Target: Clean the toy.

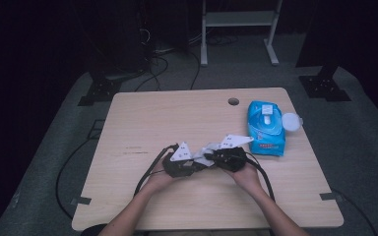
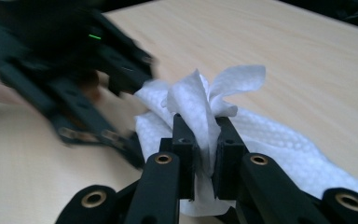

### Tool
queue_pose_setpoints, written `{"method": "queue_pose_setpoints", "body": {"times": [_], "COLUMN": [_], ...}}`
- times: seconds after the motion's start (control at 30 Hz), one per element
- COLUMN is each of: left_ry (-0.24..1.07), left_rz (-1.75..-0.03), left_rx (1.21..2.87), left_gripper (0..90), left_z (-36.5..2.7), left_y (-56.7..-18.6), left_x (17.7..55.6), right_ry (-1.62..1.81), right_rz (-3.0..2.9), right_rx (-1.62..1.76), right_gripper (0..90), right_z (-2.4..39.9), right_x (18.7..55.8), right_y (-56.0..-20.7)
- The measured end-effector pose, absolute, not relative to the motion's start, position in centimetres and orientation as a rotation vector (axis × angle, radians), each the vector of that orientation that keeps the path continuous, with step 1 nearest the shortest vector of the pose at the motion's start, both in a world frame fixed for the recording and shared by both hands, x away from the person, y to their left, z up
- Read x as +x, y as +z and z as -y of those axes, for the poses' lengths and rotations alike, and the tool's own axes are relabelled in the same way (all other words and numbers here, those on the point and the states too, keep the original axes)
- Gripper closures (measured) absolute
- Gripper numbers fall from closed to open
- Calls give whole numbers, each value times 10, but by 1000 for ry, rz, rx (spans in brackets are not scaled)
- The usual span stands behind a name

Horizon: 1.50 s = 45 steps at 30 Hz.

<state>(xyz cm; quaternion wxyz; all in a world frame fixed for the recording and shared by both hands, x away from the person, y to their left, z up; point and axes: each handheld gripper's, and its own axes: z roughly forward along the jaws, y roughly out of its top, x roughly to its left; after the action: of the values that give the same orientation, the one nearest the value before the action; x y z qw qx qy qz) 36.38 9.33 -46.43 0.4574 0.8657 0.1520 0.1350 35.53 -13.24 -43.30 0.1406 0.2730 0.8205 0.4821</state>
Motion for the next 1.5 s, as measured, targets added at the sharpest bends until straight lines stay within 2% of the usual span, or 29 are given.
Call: {"method": "queue_pose_setpoints", "body": {"times": [0.17, 0.3, 0.43, 0.53, 0.8, 0.9, 0.93, 1.2, 1.23, 1.3, 1.4, 1.47, 1.5], "left_ry": [343, 345, 338, 339, 342, 345, 347, 335, 336, 331, 330, 312, 292], "left_rz": [-376, -372, -383, -387, -383, -391, -388, -389, -387, -401, -400, -401, -407], "left_rx": [2139, 2135, 2122, 2097, 2165, 2179, 2175, 2209, 2214, 2217, 2217, 2222, 2229], "left_gripper": [661, 661, 642, 556, 514, 531, 564, 582, 616, 626, 626, 571, 571], "left_z": [-95, -94, -95, -94, -92, -93, -94, -98, -100, -108, -109, -105, -102], "left_y": [-463, -463, -462, -456, -456, -456, -456, -451, -450, -447, -446, -446, -444], "left_x": [365, 364, 364, 364, 365, 365, 365, 366, 366, 366, 366, 367, 368], "right_ry": [1360, 1404, 1390, 1385, 1392, 1407, 1413, 1423, 1416, 1413, 1422, 1432, 1431], "right_rz": [-2274, -2245, -2237, -2237, -2291, -2302, -2305, -2295, -2289, -2283, -2278, -2275, -2273], "right_rx": [941, 1010, 992, 977, 890, 859, 859, 898, 906, 925, 947, 962, 965], "right_gripper": [811, 812, 812, 812, 813, 812, 811, 812, 812, 812, 813, 813, 812], "right_z": [178, 193, 189, 183, 162, 156, 156, 163, 165, 168, 172, 174, 174], "right_x": [366, 369, 367, 364, 356, 354, 355, 359, 360, 361, 362, 363, 363], "right_y": [-435, -439, -439, -439, -438, -439, -439, -439, -440, -441, -441, -442, -442]}}
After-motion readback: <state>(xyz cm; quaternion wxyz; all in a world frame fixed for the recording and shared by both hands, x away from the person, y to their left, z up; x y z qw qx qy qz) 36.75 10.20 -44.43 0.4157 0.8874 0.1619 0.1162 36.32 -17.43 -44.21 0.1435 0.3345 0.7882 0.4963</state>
